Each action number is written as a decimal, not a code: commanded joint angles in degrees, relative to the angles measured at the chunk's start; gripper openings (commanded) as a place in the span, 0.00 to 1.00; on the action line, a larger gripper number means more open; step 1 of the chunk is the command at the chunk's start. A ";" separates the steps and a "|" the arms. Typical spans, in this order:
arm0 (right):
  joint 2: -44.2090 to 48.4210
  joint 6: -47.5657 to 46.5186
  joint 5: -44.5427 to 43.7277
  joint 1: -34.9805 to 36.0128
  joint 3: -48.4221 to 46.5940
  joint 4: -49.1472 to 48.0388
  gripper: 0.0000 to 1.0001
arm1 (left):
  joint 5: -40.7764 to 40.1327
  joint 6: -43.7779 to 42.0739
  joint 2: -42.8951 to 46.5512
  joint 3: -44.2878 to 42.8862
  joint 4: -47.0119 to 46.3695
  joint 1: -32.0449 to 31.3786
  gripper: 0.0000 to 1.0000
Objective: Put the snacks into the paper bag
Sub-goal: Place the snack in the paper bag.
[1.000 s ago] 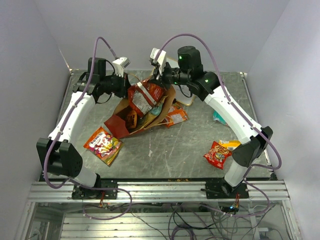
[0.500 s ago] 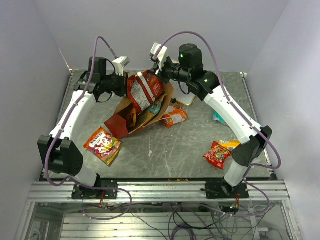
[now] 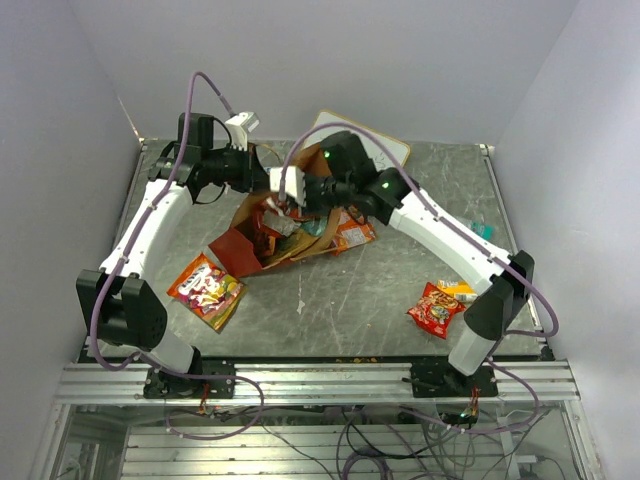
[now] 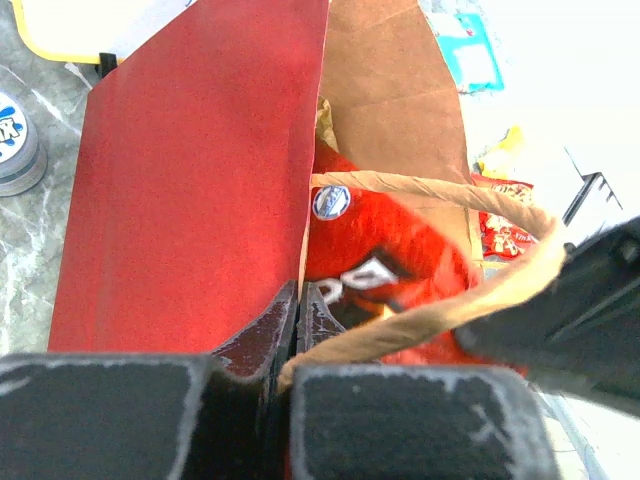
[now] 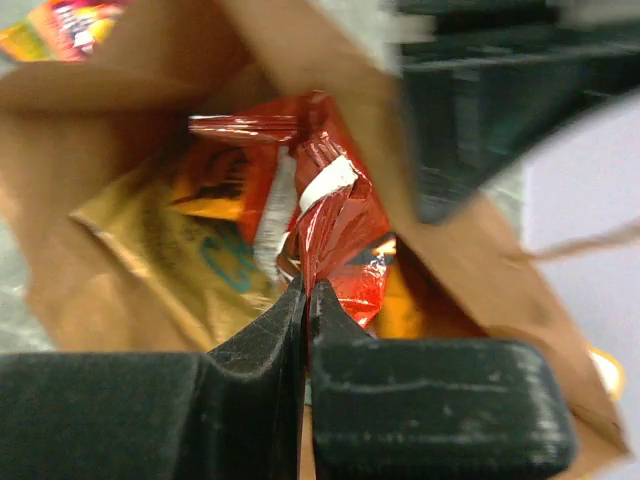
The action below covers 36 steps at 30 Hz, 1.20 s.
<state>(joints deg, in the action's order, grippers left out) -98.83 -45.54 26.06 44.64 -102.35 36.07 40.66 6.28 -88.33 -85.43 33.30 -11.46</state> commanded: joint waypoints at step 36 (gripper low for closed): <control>-7.87 8.38 7.04 4.75 2.06 3.87 0.11 | 4.18 -0.14 1.33 0.80 -3.83 -0.27 0.07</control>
<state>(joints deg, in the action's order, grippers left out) -110.30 -38.46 27.40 49.50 -101.45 44.82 41.67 6.22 -88.33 -84.51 32.32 -11.46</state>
